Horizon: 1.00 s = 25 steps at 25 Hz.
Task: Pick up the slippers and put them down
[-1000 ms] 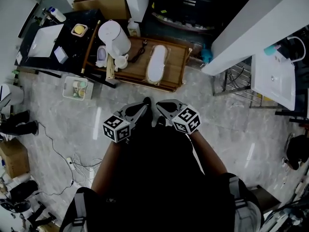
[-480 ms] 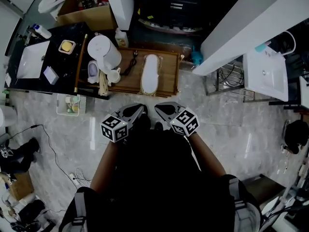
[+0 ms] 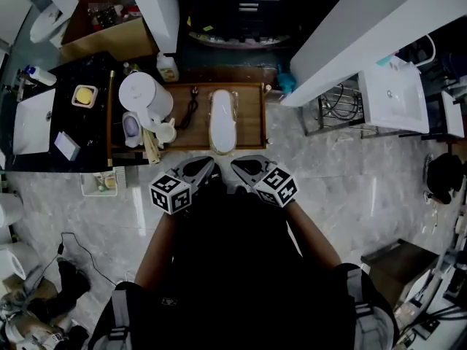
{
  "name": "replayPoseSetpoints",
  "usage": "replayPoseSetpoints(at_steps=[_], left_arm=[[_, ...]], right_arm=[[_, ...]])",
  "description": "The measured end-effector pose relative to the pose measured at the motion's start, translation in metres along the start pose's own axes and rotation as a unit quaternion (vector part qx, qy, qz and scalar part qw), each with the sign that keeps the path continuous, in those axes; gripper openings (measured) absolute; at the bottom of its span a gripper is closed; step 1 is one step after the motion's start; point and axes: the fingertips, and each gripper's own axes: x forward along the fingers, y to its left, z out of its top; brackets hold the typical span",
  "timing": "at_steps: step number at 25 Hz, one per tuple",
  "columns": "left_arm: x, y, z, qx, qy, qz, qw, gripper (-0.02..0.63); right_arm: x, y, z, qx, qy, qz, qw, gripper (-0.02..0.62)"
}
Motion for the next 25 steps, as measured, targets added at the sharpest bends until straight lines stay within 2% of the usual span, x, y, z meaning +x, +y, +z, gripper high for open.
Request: replayPoseSetpoints(at_steps=[8, 14, 17, 20, 25], left_arm=[[0.002, 0.018, 0.004, 0.009, 0.03, -0.032, 0.999, 0.012], [0.009, 0.028, 0.007, 0.004, 0.041, -0.037, 0.9985, 0.012], [0.011, 0.035, 0.004, -0.011, 0.047, -0.03, 0.9984, 0.014], [0.019, 0.043, 0.003, -0.026, 0.046, -0.028, 0.9982, 0.014], [0.037, 0.045, 0.005, -0.029, 0.05, -0.031, 0.9978, 0.014]], right_arm=[[0.01, -0.005, 0.015, 0.002, -0.012, -0.038, 0.999, 0.008], [0.015, -0.013, 0.014, 0.013, -0.006, -0.036, 0.999, 0.008], [0.017, -0.016, 0.013, 0.018, -0.001, -0.026, 0.999, 0.008], [0.02, -0.025, 0.011, 0.02, 0.005, -0.02, 1.0, 0.008], [0.026, -0.043, 0.007, 0.023, 0.017, -0.008, 1.0, 0.008]])
